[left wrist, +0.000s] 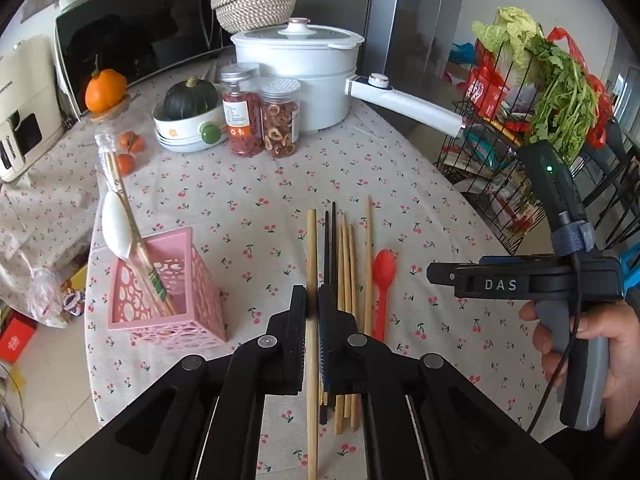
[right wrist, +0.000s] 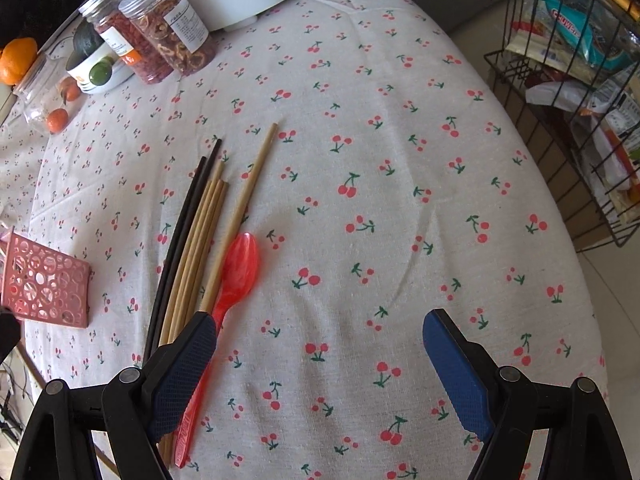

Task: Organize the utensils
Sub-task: 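Lift the chopstick with the left tool while the right tool grasps the red spoon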

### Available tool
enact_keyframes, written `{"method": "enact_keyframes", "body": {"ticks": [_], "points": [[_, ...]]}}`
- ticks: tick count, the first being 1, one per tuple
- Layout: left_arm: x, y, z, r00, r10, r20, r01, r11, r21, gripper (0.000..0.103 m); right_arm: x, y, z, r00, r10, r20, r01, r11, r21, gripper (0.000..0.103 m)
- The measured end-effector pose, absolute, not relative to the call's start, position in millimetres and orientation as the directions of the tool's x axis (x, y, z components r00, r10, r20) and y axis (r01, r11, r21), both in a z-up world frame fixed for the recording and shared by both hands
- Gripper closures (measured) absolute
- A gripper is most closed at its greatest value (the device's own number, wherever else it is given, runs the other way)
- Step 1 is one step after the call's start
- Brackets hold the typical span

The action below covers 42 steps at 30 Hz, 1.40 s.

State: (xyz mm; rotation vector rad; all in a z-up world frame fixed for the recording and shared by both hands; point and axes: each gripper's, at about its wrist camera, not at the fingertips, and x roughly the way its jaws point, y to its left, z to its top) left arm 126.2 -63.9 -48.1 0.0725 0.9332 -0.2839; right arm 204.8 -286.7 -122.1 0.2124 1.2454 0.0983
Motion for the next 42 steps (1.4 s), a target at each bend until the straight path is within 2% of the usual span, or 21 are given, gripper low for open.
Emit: {"method": "enact_keyframes", "body": {"ticks": [5, 10, 12, 15, 18, 28, 30, 35, 42], "points": [[114, -38, -36, 0.582, -0.264, -0.769, 0.261, 0.956, -0.131, 0.097, 207, -278, -128, 0.315, 0.21, -0.926, 0.022, 0.973, 0.229, 0.015], [107, -25, -24, 0.614, -0.274, -0.74, 0.27, 0.954, -0.13, 0.097, 215, -275, -135, 0.32, 0.253, -0.913, 0.03, 0.96, 0.277, 0.018], [107, -19, -22, 0.612, -0.283, -0.738, 0.267, 0.953, -0.144, 0.098, 220, -271, -140, 0.313, 0.276, -0.909, 0.022, 0.954, 0.298, 0.034], [105, -9, -21, 0.617, -0.288, -0.733, 0.262, 0.953, -0.154, 0.097, 227, -262, -149, 0.298, 0.288, -0.91, 0.016, 0.952, 0.307, 0.05], [107, -1, -23, 0.611, -0.291, -0.736, 0.257, 0.953, -0.163, 0.097, 234, -254, -155, 0.308, 0.287, -0.907, 0.007, 0.953, 0.303, 0.06], [104, 15, -23, 0.609, -0.299, -0.734, 0.239, 0.952, -0.189, 0.097, 245, -245, -166, 0.36, 0.286, -0.888, -0.011, 0.953, 0.303, 0.081], [104, 15, -23, 0.608, -0.3, -0.735, 0.237, 0.952, -0.193, 0.097, 244, -246, -167, 0.365, 0.285, -0.886, -0.02, 0.954, 0.299, 0.093], [102, 17, -21, 0.61, -0.303, -0.732, 0.234, 0.952, -0.198, 0.097, 239, -251, -163, 0.377, 0.307, -0.874, -0.028, 0.947, 0.321, 0.1], [90, 23, -2, 0.651, -0.305, -0.695, 0.241, 0.951, -0.192, 0.097, 216, -256, -120, 0.477, 0.307, -0.823, -0.072, 0.947, 0.312, 0.102]]}}
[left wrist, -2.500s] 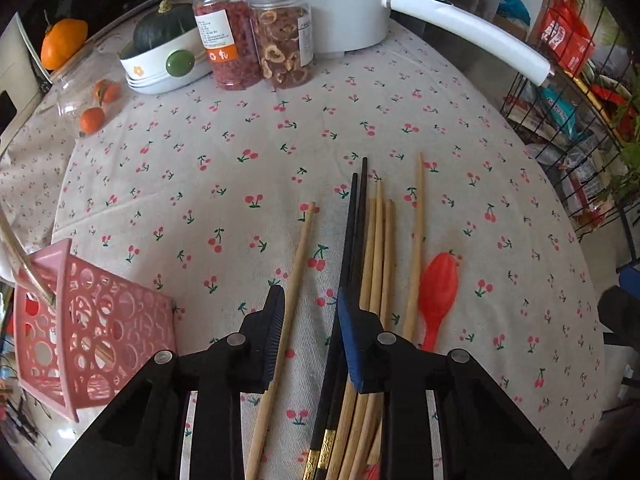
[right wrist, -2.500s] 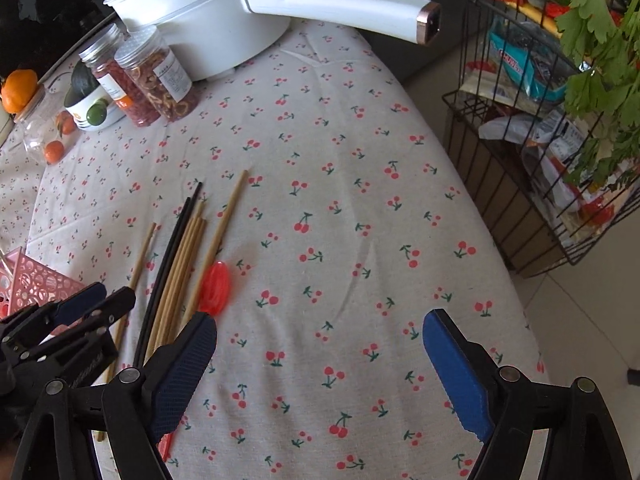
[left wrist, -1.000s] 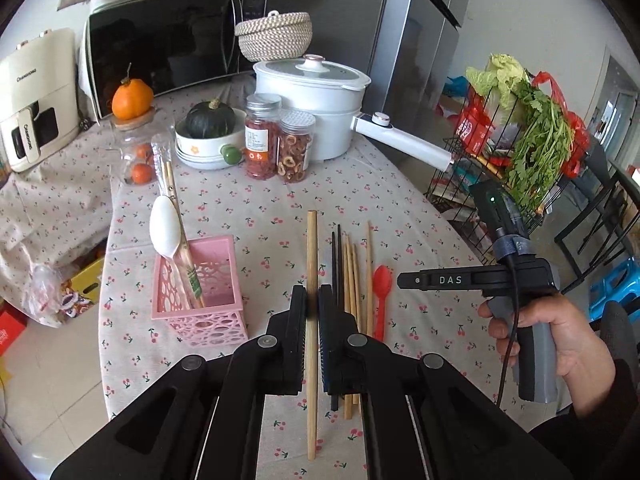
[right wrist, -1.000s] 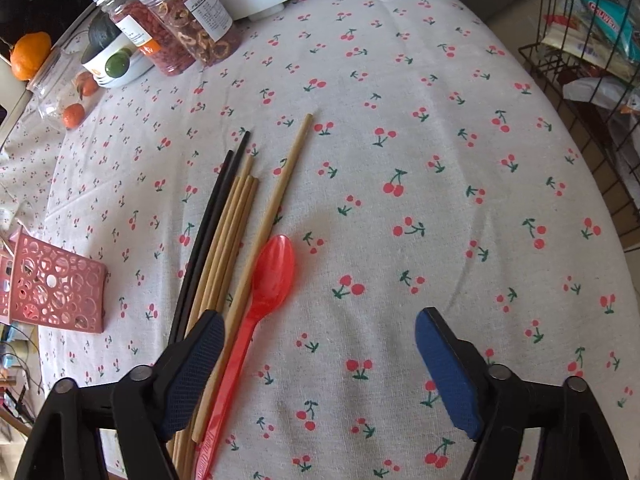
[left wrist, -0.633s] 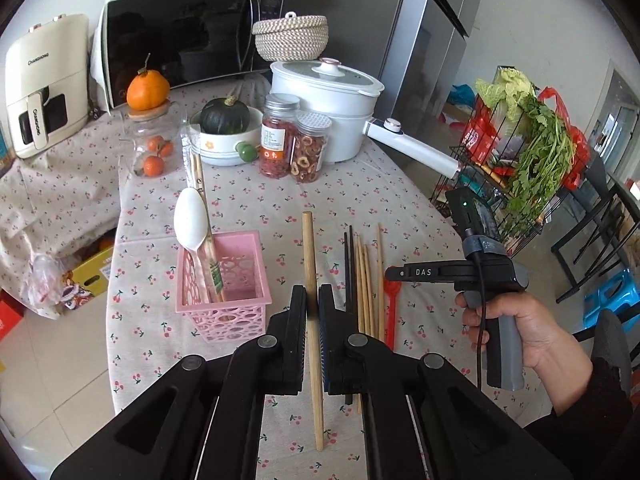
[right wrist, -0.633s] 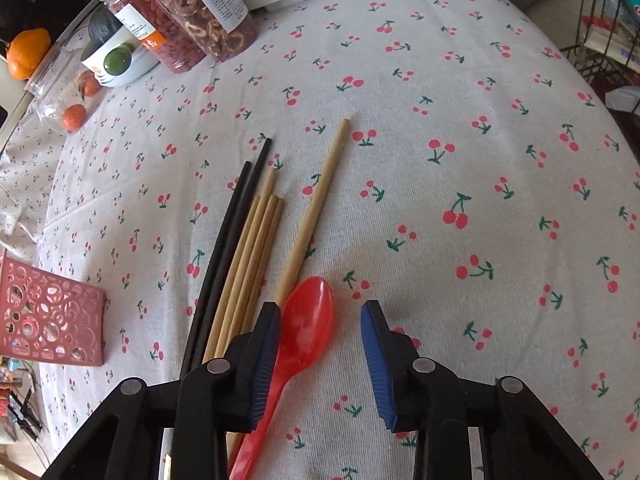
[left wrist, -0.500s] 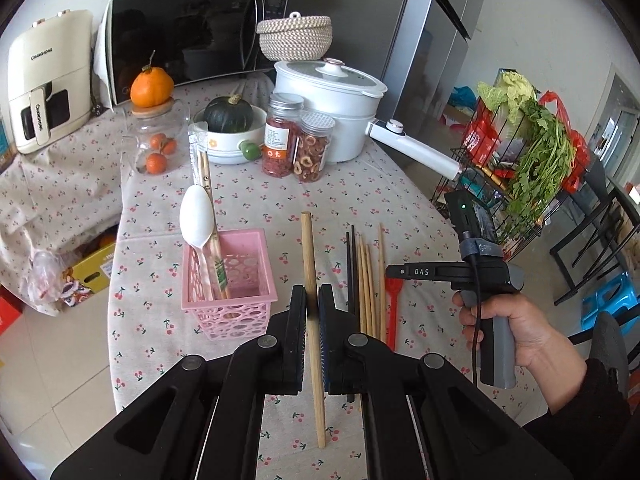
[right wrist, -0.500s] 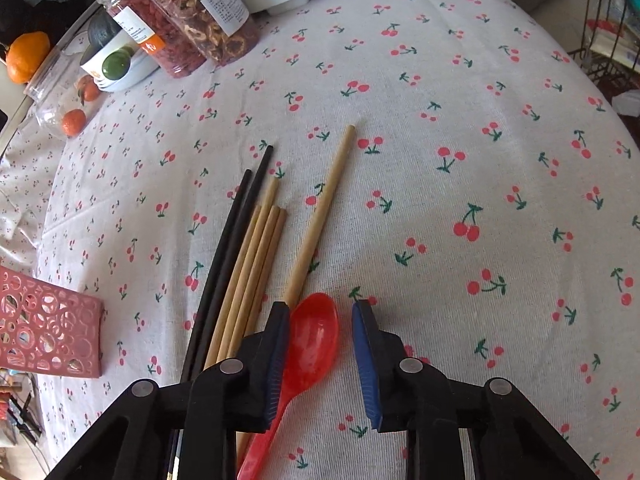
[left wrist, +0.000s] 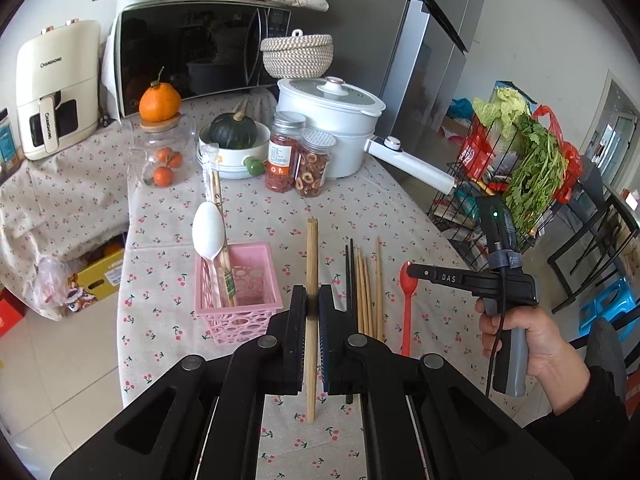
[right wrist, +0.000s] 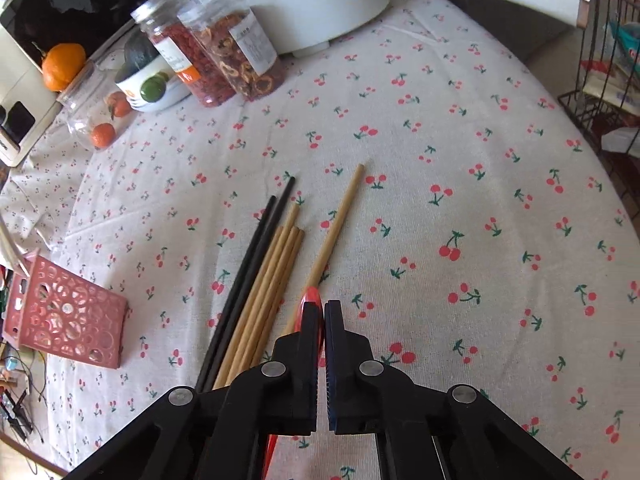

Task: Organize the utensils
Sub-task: 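Drop the chopstick into the pink holder with the left tool while the right tool lifts the red spoon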

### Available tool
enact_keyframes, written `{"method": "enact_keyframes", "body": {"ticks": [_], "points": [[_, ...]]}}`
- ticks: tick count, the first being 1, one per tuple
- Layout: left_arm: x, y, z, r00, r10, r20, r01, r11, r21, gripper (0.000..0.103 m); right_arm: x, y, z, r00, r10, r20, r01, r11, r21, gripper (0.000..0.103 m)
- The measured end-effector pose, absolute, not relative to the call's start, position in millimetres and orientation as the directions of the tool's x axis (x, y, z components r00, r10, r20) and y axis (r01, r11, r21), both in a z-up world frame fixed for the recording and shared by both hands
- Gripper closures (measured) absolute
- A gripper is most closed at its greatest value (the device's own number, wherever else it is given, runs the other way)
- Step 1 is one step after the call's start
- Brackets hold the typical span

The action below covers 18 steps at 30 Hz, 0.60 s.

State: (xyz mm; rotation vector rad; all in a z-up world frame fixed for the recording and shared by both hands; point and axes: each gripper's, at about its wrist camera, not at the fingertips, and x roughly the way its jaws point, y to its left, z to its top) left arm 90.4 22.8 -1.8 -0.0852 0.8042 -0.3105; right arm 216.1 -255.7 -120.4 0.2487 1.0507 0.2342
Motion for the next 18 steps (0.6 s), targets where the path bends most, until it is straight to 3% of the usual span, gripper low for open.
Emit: {"method": "enact_keyframes", "body": {"ticks": [9, 18], "points": [[64, 39, 49, 0.781, -0.305, -0.545, 0.226, 0.952, -0.209, 0.098, 173, -248, -47, 0.661, 0.313, -0.682, -0.131, 0.943, 0.306, 0.102], [53, 66, 89, 0.92, -0.18, -0.348, 0.122, 0.975, -0.183, 0.098, 153, -233, -7, 0.785, 0.29, -0.548, -0.145, 0.945, 0.293, 0.102]]}}
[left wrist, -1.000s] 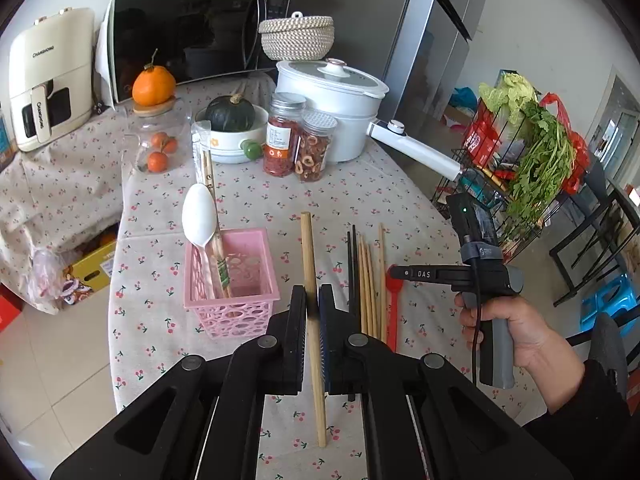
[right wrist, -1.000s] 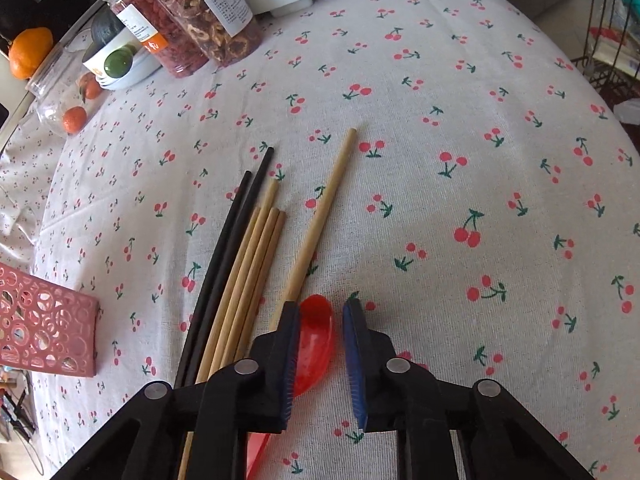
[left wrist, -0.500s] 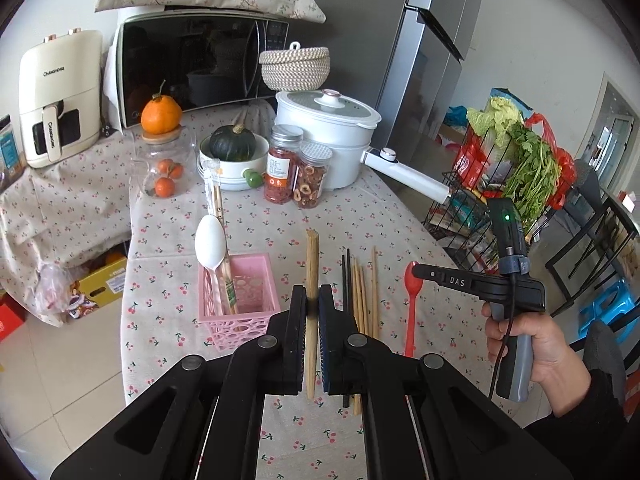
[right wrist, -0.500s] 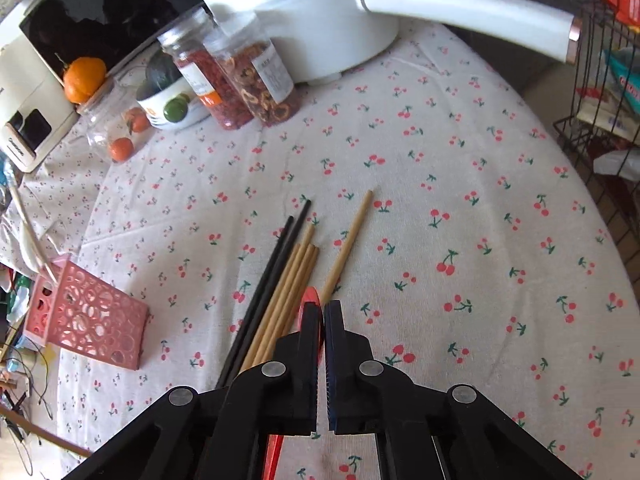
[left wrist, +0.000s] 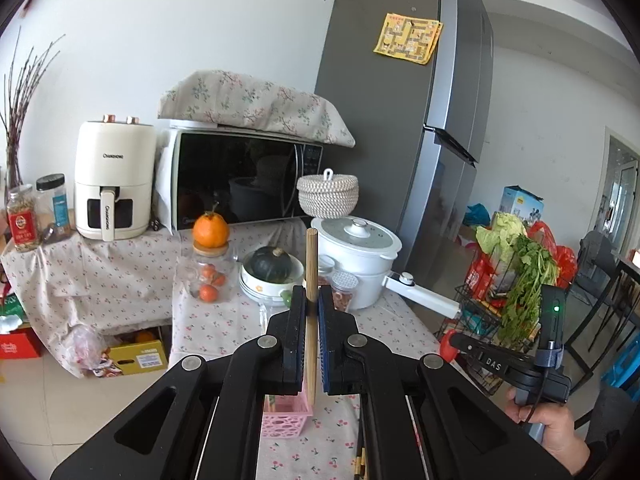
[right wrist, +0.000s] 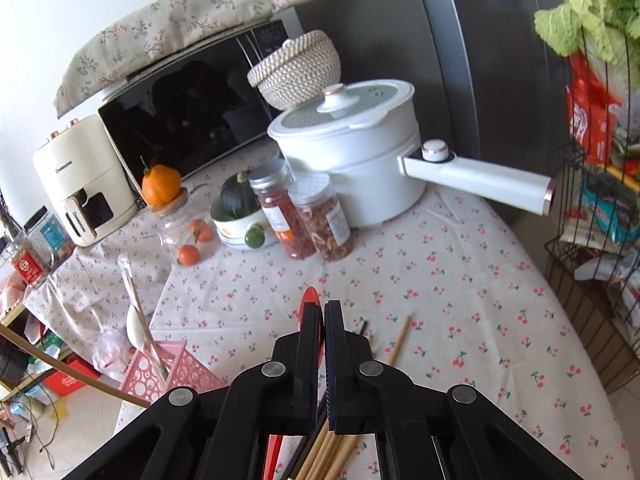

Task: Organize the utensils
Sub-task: 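Drop the chopstick into the pink holder with the left tool while the right tool lifts the red spoon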

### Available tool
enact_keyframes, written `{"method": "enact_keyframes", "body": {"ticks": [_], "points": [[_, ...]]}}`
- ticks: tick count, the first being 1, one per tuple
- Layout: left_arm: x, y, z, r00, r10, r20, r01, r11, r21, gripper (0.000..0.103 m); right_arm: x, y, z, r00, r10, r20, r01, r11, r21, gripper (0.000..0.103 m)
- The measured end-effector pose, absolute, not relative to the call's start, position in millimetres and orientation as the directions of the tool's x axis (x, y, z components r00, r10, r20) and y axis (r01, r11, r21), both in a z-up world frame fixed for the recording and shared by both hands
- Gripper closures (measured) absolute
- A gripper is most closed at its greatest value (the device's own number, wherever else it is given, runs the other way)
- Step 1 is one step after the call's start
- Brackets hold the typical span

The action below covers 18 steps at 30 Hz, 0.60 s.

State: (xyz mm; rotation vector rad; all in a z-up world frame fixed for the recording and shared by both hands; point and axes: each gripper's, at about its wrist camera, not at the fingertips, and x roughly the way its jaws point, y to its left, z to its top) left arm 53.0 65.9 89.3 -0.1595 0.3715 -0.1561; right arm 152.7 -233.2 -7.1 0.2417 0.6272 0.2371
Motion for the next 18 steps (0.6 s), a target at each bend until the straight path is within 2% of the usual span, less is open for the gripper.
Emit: {"method": "enact_keyframes", "body": {"ticks": [3, 7, 13, 18], "points": [[63, 73, 86, 0.931, -0.139, -0.338, 0.083, 0.982, -0.172, 0.098, 155, -228, -7, 0.784, 0.297, -0.544, -0.152, 0.943, 0.296, 0.102], [81, 79, 72, 0.919, -0.112, -0.377, 0.048, 0.984, -0.174, 0.098, 158, -223, -10, 0.776, 0.302, -0.555, -0.156, 0.943, 0.294, 0.102], [114, 77, 40, 0.877, -0.095, -0.471, 0.023, 0.988, -0.156, 0.098, 159, -219, -14, 0.77, 0.303, -0.561, -0.159, 0.943, 0.291, 0.102], [140, 69, 17, 0.821, -0.129, -0.556, 0.049, 0.986, -0.157, 0.097, 160, -216, -16, 0.768, 0.294, -0.569, -0.158, 0.948, 0.277, 0.102]]}}
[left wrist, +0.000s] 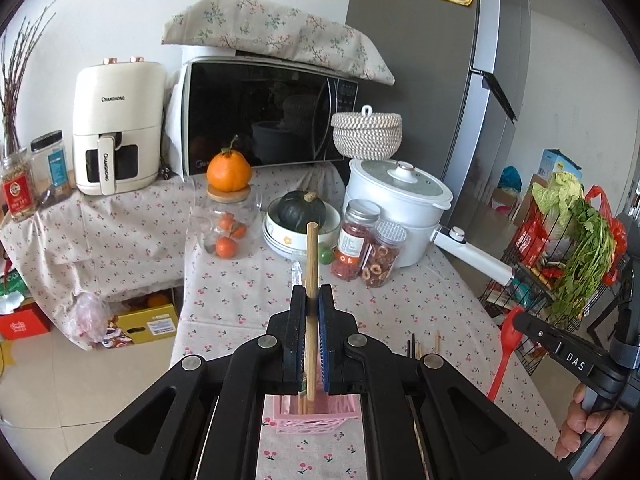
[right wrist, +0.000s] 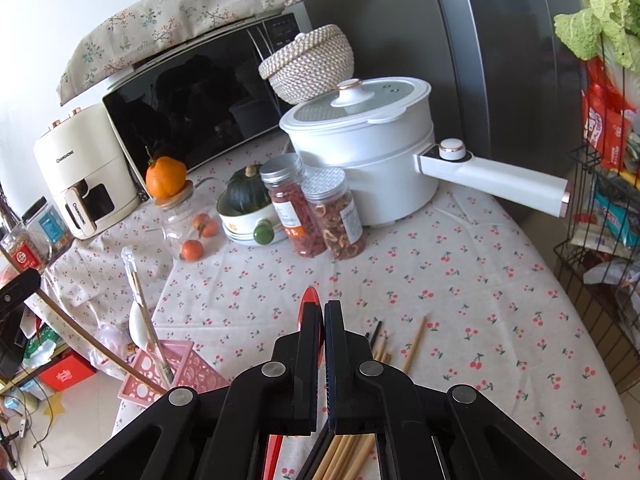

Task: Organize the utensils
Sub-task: 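Drop the chopstick into the pink holder with the left tool while the right tool lifts the red spoon, then lower the red spoon into the pink holder and open the right tool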

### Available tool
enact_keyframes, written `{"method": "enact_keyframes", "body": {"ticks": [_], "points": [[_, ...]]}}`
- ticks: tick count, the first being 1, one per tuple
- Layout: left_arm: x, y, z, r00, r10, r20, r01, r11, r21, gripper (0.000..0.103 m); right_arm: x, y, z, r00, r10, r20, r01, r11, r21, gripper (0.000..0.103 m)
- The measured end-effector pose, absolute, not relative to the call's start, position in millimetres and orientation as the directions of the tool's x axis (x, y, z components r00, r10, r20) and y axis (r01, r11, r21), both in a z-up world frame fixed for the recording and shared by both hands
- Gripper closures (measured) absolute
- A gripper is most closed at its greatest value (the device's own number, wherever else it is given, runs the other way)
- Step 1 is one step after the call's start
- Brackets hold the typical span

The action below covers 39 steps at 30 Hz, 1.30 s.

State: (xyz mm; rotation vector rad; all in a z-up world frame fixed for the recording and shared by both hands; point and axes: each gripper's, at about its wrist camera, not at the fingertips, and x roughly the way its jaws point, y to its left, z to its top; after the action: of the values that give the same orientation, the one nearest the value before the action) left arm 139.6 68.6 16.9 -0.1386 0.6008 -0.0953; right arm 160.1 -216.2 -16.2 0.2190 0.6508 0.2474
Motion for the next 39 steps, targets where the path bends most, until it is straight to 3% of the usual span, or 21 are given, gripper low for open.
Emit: {"method": "enact_keyframes", "body": {"ticks": [5, 10, 11, 12, 14, 23, 27, 35, 39], "points": [[159, 61, -2, 0.776, -0.144, -0.615, 0.058, 0.986, -0.159, 0.097, 162, -216, -19, 0.764, 0.292, -0.575, -0.158, 0.949, 0.272, 0.102], [174, 55, -11, 0.787, -0.186, -0.588, 0.096, 0.979, -0.181, 0.093, 163, -212, -21, 0.759, 0.292, -0.582, -0.162, 0.95, 0.265, 0.102], [177, 55, -13, 0.782, -0.189, -0.593, 0.093, 0.978, -0.188, 0.081, 163, -211, -21, 0.758, 0.292, -0.584, -0.164, 0.951, 0.262, 0.102], [178, 56, -13, 0.78, -0.193, -0.595, 0.088, 0.976, -0.201, 0.061, 163, -209, -22, 0.758, 0.291, -0.584, -0.165, 0.952, 0.259, 0.101], [176, 59, -12, 0.793, -0.194, -0.577, 0.073, 0.971, -0.227, 0.04, 163, -207, -21, 0.759, 0.289, -0.583, -0.168, 0.953, 0.253, 0.101], [151, 83, -8, 0.754, -0.151, -0.639, 0.002, 0.974, -0.227, 0.032, 165, -191, -2, 0.802, 0.28, -0.528, -0.153, 0.95, 0.273, 0.101], [132, 98, -16, 0.708, -0.095, -0.699, -0.055, 0.98, -0.189, 0.025, 166, -176, 18, 0.854, 0.263, -0.449, -0.147, 0.95, 0.276, 0.101], [123, 126, -46, 0.613, -0.055, -0.788, -0.096, 0.985, -0.143, 0.023, 159, -124, 36, 0.95, 0.176, -0.257, -0.126, 0.972, 0.201, 0.101], [122, 134, -55, 0.58, -0.051, -0.813, -0.103, 0.985, -0.135, 0.023, 157, -99, 33, 0.967, 0.152, -0.207, -0.123, 0.981, 0.149, 0.101]]}}
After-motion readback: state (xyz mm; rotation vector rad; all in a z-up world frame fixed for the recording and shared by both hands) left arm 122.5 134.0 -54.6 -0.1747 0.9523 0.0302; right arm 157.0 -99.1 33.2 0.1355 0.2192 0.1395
